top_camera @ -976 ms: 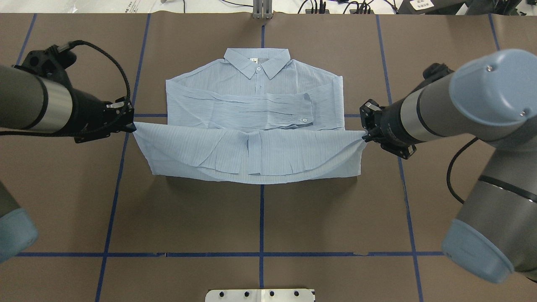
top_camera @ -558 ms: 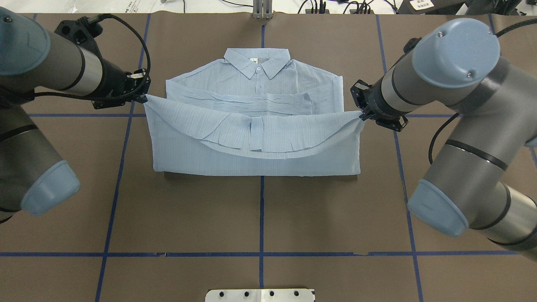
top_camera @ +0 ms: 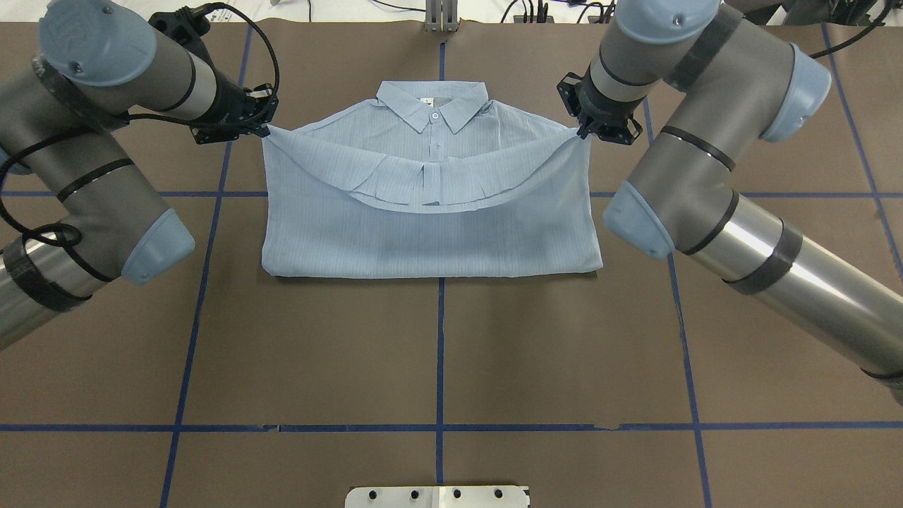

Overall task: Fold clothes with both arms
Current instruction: 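Lift the hem with both grippers and fold it toward the collar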

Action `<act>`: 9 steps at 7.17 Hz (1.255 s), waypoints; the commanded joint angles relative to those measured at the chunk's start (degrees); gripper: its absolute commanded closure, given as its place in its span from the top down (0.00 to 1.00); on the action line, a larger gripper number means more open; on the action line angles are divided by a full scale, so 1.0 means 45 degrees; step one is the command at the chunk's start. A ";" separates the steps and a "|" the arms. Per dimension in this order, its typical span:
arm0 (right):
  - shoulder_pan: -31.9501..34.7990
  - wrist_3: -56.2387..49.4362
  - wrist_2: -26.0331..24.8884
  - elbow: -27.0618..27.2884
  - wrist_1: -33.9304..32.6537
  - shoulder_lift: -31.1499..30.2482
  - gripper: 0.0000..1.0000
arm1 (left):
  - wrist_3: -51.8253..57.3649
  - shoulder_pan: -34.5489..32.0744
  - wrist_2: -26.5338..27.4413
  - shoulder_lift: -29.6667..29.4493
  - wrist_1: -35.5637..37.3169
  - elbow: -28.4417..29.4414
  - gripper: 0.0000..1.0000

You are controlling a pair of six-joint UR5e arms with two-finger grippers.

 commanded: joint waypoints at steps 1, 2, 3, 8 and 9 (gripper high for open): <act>0.0413 -0.0268 0.0529 -0.2756 0.1405 0.1058 0.00 | 0.0012 -0.0151 0.0020 -0.0473 -0.1698 0.2159 0.00; 0.0413 -0.0287 0.0529 -0.4200 0.1912 0.1780 0.00 | 0.0012 -0.0190 0.0058 -0.0978 -0.2691 0.3600 0.00; 0.0413 -0.0307 0.0529 -0.4891 0.2748 0.1807 0.00 | -0.0007 -0.0191 0.0078 -0.1235 -0.3629 0.4658 0.00; 0.0336 -0.0444 0.0081 -0.5835 0.3538 0.1690 0.00 | 0.0031 -0.0113 0.0742 -0.1744 -0.4322 0.5997 0.13; 0.0316 -0.0444 0.0041 -0.5855 0.3557 0.1593 0.00 | 0.0031 -0.0112 0.0742 -0.1803 -0.4322 0.5997 0.18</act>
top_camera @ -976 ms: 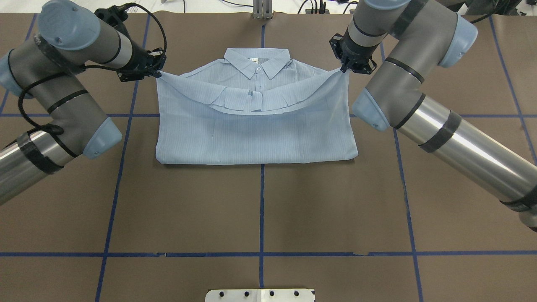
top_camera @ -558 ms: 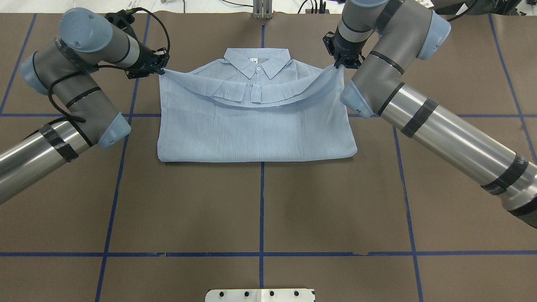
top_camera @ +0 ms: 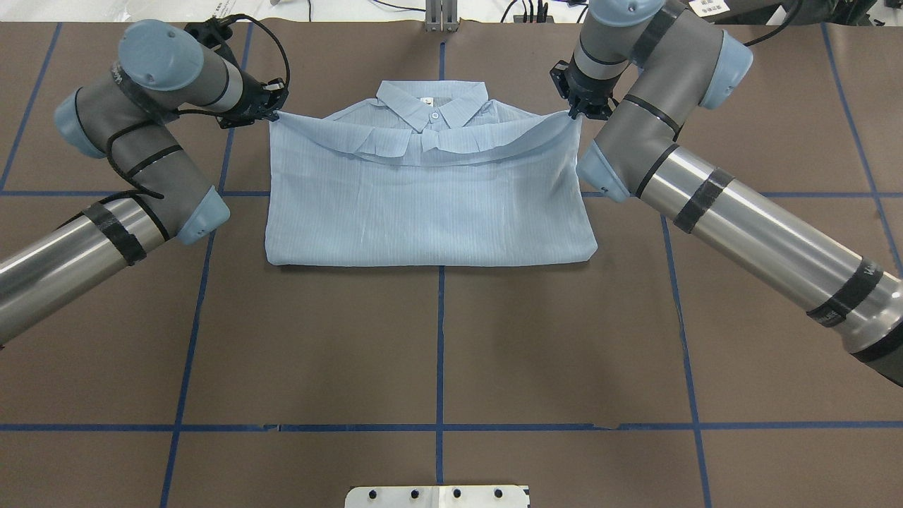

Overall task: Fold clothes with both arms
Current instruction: 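Release the hem near the collar and raise both grippers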

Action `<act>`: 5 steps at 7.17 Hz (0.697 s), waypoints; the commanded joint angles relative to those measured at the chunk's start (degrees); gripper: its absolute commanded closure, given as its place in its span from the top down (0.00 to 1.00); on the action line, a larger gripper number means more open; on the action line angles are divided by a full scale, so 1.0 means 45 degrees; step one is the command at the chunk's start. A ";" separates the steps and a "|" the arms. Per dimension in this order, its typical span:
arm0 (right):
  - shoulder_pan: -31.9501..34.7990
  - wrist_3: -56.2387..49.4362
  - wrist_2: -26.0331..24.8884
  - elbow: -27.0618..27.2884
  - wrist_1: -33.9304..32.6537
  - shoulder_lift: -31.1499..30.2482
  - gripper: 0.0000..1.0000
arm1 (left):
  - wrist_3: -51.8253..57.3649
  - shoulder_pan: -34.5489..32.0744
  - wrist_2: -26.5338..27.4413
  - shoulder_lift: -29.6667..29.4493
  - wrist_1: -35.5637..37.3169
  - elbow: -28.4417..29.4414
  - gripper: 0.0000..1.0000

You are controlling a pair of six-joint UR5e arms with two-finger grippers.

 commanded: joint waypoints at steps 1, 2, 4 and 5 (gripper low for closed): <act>-0.0059 0.0007 -0.0190 -0.0062 0.0200 -0.0103 0.00 | 0.0003 0.0031 0.0008 -0.0091 -0.0006 0.0014 0.25; -0.0117 0.0026 -0.0229 -0.0120 0.0859 -0.0257 0.00 | 0.0003 0.0032 0.0008 -0.0091 0.0013 -0.0006 0.26; -0.0118 0.0046 -0.0249 -0.0160 0.1237 -0.0298 0.65 | 0.0003 -0.0007 -0.0031 0.0083 0.0052 -0.0587 0.29; -0.0021 0.0220 -0.0210 0.0034 0.1275 -0.0298 0.74 | 0.0003 -0.0046 -0.0089 0.0336 0.0110 -0.1172 0.37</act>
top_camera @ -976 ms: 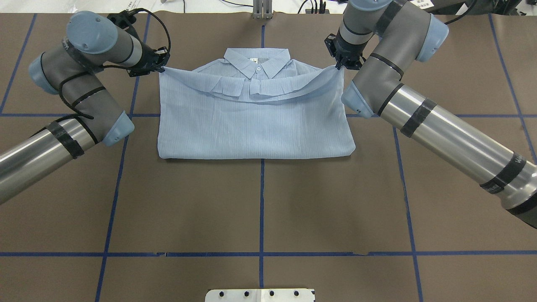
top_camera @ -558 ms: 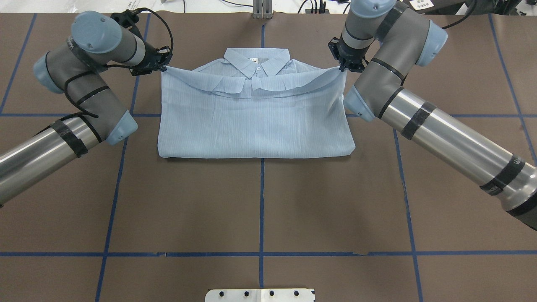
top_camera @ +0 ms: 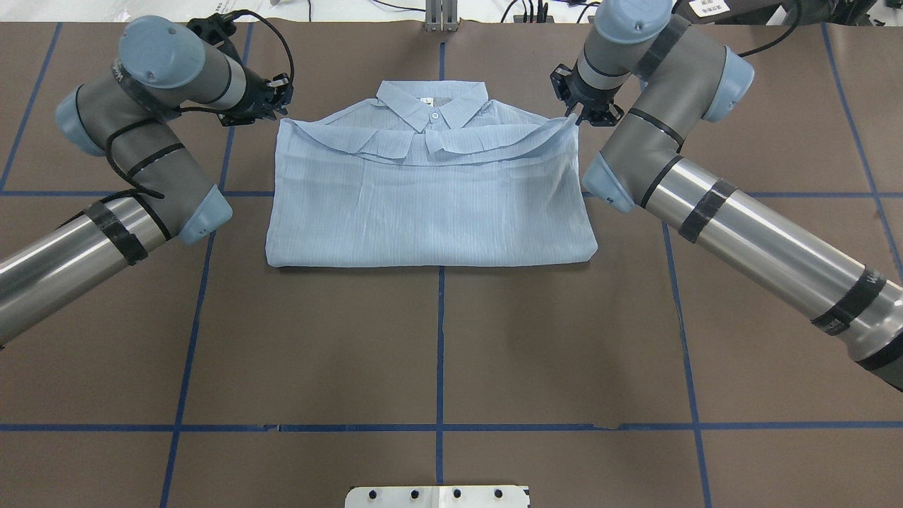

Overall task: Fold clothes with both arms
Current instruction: 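Release the hem near the collar and raise both grippers, then move the right gripper to the bundle's side edge and grasp it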

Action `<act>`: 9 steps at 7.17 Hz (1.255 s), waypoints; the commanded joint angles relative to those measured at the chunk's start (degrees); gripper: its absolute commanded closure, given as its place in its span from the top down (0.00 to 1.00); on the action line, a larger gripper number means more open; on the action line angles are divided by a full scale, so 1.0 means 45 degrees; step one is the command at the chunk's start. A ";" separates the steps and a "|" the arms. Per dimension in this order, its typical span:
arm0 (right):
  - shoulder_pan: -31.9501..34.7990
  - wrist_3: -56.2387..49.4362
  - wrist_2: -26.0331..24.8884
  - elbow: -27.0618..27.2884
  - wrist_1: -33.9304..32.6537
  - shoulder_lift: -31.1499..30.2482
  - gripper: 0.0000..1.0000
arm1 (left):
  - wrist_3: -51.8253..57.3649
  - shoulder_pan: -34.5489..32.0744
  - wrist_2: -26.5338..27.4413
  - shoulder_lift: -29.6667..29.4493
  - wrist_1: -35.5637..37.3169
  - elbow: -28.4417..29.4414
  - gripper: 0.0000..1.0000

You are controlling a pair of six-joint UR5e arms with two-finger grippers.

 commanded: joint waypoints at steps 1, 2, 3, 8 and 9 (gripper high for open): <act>0.0106 0.0194 0.0117 0.1301 0.0008 -0.0705 0.91 | -0.0005 -0.0056 -0.0072 0.0373 0.0057 -0.0953 0.37; -0.0068 0.0504 0.0157 0.3208 0.0066 -0.2220 0.92 | -0.0024 -0.0056 -0.0072 0.0625 -0.0039 -0.1344 0.38; -0.0611 0.0565 0.0138 0.4445 0.0085 -0.3415 0.95 | -0.0005 -0.0056 -0.0091 0.0725 -0.0060 -0.1483 0.38; -0.2433 0.2480 0.0001 0.6449 0.0105 -0.5359 0.97 | 0.0659 -0.0076 -0.0033 0.1214 -0.0040 -0.1894 0.37; -0.2549 0.2480 0.0001 0.6392 0.0105 -0.5360 0.97 | 0.0659 -0.0075 -0.0033 0.1233 -0.0040 -0.1895 0.37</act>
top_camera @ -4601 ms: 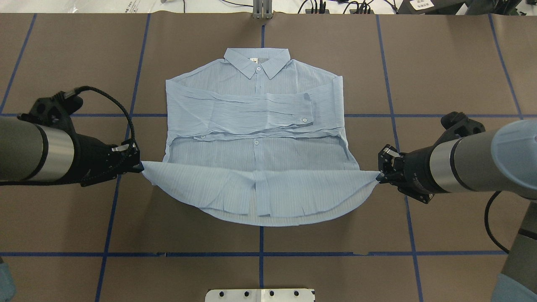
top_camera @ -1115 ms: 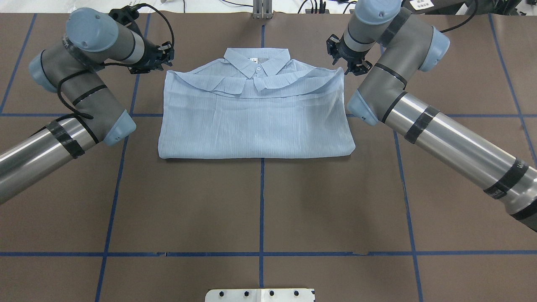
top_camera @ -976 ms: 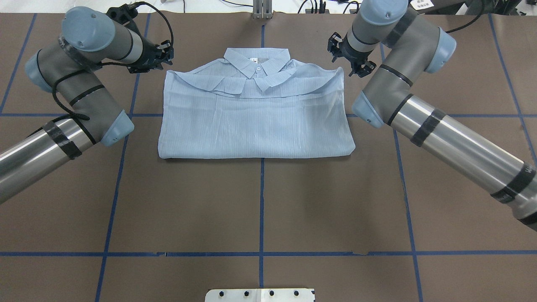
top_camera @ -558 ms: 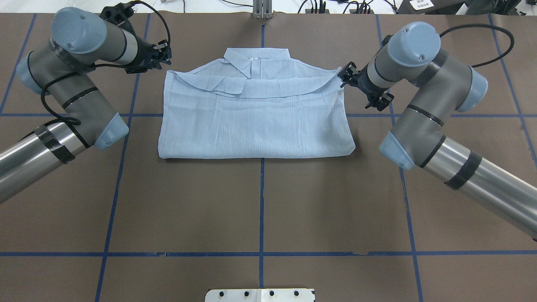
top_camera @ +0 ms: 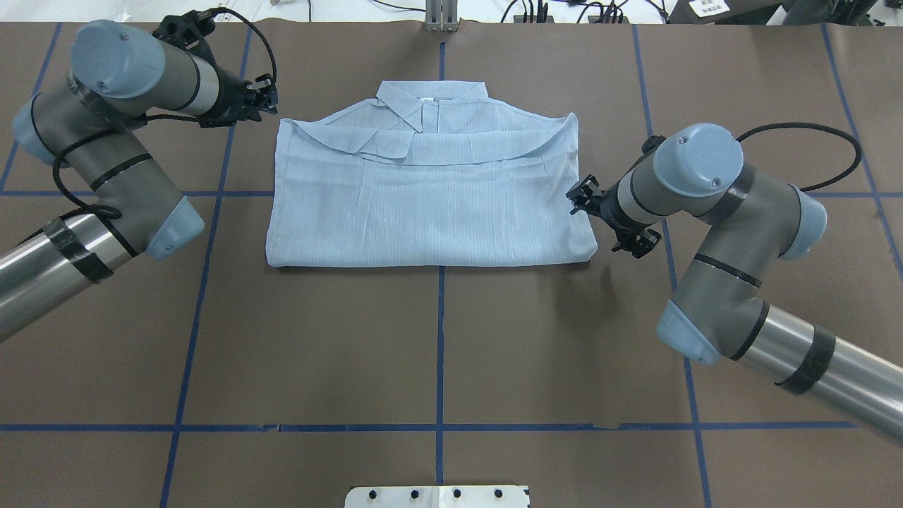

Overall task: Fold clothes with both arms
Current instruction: 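Move the right gripper to the bundle's side edge and grasp it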

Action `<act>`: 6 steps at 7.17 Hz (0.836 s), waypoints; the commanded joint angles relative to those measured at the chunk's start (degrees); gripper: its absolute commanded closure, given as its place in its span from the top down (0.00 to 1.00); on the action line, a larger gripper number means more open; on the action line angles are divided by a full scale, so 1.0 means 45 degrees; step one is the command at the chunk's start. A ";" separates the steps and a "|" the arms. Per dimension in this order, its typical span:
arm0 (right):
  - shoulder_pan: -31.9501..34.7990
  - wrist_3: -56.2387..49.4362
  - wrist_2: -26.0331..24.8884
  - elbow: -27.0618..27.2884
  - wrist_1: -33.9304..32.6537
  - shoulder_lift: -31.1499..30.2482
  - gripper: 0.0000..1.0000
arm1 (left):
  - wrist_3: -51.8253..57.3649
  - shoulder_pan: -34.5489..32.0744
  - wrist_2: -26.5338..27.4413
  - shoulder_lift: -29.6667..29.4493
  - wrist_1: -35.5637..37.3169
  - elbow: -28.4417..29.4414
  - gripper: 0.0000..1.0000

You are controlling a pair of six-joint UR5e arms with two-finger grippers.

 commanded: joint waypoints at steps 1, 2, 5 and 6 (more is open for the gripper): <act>-0.0300 0.0046 -0.0008 0.0033 0.0001 -0.0102 0.97 | 0.0026 0.0006 0.0028 0.0034 0.0000 -0.0020 0.37; -0.0553 0.0046 -0.0182 -0.0006 0.0001 -0.0102 0.96 | 0.0045 0.0006 0.0028 0.0034 0.0000 -0.0020 0.37; -0.0555 0.0046 -0.0164 -0.0065 -0.0019 -0.0141 0.13 | 0.0045 0.0006 0.0047 0.0054 0.0000 0.0000 0.37; -0.0555 0.0046 -0.0164 -0.0065 -0.0019 -0.0141 0.00 | 0.0045 0.0006 0.0048 0.0054 0.0000 0.0000 0.37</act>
